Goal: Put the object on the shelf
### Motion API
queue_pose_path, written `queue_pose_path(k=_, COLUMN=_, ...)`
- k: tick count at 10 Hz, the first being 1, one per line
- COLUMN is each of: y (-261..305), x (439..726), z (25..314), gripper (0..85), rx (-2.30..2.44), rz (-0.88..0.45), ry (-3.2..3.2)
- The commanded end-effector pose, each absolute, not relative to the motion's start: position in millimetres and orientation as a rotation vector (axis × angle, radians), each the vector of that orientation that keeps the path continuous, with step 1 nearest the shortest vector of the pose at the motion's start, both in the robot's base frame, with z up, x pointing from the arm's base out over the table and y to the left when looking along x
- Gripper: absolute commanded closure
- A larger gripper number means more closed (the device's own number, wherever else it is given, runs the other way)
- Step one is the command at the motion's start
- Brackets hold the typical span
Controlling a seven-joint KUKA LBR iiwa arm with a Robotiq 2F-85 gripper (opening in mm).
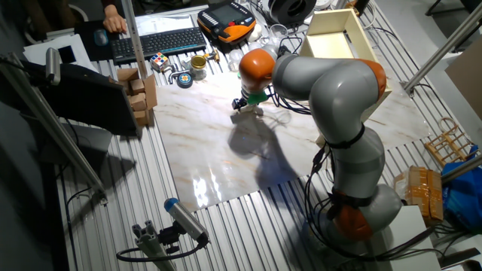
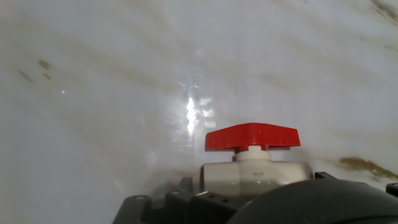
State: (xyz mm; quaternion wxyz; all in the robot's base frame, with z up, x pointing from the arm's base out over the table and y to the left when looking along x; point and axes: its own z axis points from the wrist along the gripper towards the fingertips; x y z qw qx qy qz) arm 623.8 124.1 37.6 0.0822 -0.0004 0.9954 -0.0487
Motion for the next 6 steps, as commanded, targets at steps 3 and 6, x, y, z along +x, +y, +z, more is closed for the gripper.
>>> queue_pose_path(k=3, y=122.4, x=624.2, z=37.1, gripper=0.0, rx=-0.009, rz=-0.152, ry=2.973)
queue_pose_path(k=6, y=121.5, x=624.0, z=34.4, gripper=0.0, rx=-0.011, rz=-0.154, ry=2.971)
